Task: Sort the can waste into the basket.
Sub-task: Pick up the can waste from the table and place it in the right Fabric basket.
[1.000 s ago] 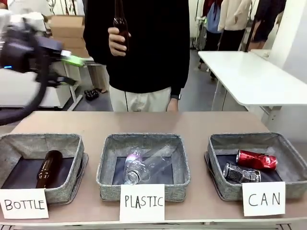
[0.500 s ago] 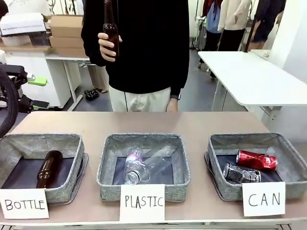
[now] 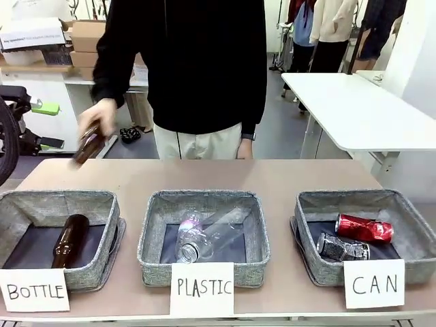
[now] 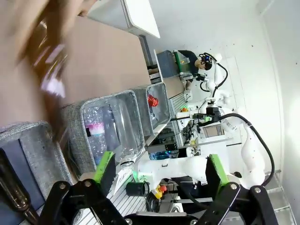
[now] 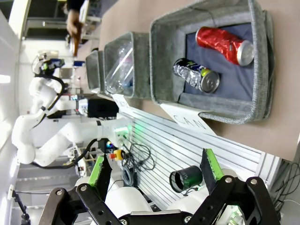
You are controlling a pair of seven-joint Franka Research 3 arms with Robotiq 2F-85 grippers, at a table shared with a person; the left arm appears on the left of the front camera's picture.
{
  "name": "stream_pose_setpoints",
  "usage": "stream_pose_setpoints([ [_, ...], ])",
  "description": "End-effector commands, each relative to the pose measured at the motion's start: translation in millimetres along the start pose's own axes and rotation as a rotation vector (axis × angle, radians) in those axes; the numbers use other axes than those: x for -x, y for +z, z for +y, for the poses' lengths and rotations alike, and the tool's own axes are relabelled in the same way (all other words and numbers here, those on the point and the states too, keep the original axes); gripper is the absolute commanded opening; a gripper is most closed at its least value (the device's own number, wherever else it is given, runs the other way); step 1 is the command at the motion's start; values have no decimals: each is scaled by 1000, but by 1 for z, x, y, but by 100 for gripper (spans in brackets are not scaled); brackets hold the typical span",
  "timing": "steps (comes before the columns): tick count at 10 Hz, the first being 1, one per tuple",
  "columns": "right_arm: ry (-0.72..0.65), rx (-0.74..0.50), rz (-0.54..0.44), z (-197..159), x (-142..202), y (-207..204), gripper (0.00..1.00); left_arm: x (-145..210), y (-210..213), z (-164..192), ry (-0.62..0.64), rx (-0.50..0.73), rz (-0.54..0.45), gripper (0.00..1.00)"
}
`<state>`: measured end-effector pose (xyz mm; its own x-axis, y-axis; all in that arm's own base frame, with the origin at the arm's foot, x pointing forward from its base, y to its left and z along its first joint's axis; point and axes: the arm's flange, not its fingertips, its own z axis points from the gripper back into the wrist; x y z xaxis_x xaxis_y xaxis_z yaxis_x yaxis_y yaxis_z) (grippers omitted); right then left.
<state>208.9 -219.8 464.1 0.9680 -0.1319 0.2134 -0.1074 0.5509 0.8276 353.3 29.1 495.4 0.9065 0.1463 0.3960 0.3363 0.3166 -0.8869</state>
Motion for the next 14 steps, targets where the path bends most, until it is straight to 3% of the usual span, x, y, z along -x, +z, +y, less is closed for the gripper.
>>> stream_pose_setpoints([
  [1, 1, 4, 0, 1, 0, 3, 100, -2, -1, -1, -10, 22, -4, 100],
  [14, 1, 4, 0, 1, 0, 3, 100, -2, -1, -1, -10, 22, -4, 100],
])
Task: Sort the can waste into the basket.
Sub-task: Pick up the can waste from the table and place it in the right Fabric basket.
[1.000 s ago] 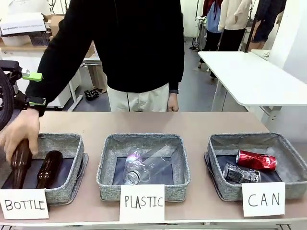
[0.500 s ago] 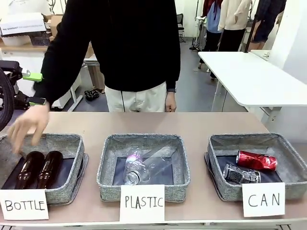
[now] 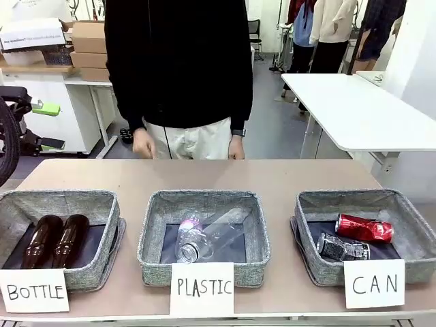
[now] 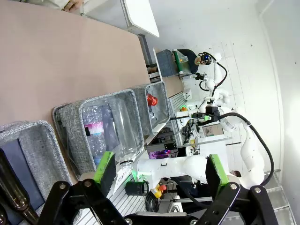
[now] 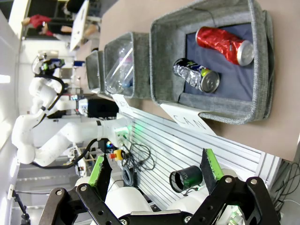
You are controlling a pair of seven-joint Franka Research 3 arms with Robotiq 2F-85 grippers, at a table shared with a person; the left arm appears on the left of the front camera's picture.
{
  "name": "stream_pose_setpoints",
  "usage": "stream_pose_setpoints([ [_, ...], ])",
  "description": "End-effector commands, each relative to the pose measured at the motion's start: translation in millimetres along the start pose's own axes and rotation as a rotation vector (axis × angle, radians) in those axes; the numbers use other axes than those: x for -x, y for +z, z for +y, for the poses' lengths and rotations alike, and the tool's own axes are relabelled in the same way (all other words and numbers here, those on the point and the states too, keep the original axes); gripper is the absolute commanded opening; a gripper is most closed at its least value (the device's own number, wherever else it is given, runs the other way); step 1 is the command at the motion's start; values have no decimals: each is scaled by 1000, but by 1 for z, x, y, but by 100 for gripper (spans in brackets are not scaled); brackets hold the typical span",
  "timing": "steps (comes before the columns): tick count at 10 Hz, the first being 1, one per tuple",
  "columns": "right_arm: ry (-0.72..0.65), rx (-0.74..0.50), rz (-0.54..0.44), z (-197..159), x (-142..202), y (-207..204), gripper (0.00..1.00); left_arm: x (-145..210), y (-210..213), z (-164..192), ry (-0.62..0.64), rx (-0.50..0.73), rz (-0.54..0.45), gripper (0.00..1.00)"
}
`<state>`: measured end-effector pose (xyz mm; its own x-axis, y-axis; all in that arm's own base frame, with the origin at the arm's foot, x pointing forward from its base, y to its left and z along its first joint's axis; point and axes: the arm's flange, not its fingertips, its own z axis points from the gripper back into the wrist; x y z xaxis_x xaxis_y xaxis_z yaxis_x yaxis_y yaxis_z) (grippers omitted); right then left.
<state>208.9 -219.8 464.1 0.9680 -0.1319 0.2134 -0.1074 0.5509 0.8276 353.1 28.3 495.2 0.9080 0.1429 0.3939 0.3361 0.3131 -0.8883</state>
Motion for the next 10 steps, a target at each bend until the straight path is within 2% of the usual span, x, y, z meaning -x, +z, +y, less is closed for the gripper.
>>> stream_pose_setpoints([
  [1, 1, 4, 0, 2, 0, 3, 100, -2, 0, -1, -11, 18, -8, 100],
  [10, 1, 4, 0, 2, 0, 3, 100, -2, 0, -1, -11, 18, -8, 100],
])
